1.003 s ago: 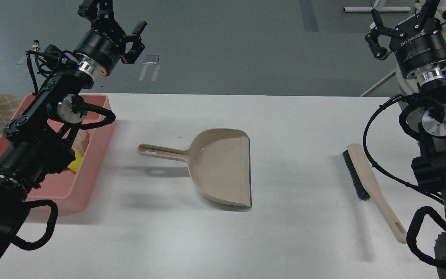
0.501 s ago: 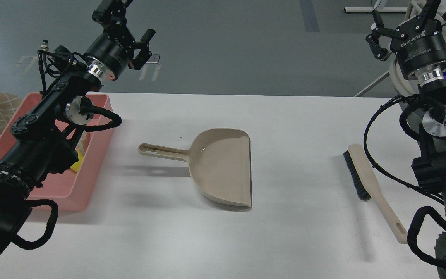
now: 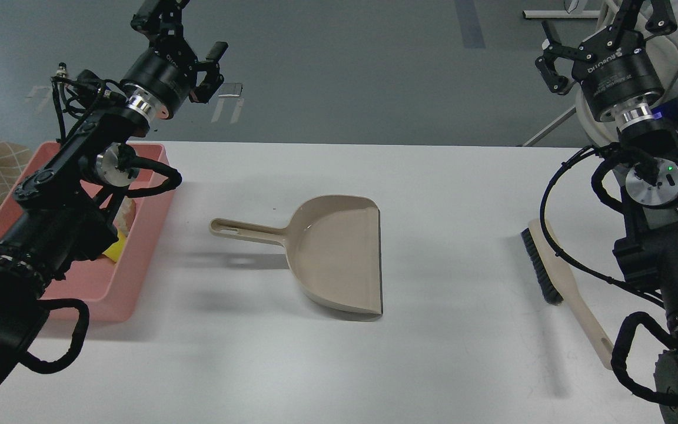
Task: Sweep and dump garbage into bin
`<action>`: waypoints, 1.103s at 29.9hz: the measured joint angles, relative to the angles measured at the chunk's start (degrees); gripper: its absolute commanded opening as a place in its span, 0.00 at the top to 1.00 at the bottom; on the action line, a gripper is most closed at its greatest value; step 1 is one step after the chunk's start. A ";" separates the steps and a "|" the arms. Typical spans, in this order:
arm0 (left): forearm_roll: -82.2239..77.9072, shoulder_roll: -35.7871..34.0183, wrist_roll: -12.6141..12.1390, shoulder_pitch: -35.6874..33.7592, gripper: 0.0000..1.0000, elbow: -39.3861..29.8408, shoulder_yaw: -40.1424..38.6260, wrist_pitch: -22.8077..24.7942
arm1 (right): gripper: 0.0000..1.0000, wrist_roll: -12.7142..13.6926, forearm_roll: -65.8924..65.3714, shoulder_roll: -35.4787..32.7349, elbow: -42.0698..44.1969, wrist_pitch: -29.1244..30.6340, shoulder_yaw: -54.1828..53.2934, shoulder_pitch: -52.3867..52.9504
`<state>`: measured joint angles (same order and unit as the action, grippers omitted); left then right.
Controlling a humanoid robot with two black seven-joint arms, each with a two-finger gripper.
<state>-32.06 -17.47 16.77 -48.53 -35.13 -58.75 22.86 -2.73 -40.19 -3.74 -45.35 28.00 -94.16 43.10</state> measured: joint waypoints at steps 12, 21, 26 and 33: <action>2.01 -0.36 -0.07 -1.16 0.03 -0.86 -0.13 0.16 | 0.00 -0.02 0.11 0.09 -0.16 0.00 -0.41 0.81; 2.27 -1.47 -0.07 -0.71 0.03 -0.91 0.14 0.77 | 0.00 -0.07 0.11 0.05 -0.25 0.00 -0.29 0.90; 2.33 -1.92 -0.07 -0.52 0.03 -0.92 0.14 0.84 | 0.00 -0.05 0.11 0.02 -0.51 0.00 -0.24 0.63; 2.33 -1.91 -0.08 -0.71 0.03 -0.91 -0.07 0.84 | 0.00 -0.03 0.11 -0.02 -0.38 0.00 -0.23 0.57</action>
<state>-29.74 -19.38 16.70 -49.24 -36.04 -58.82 23.70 -2.76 -40.08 -3.75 -45.73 28.00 -94.39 43.66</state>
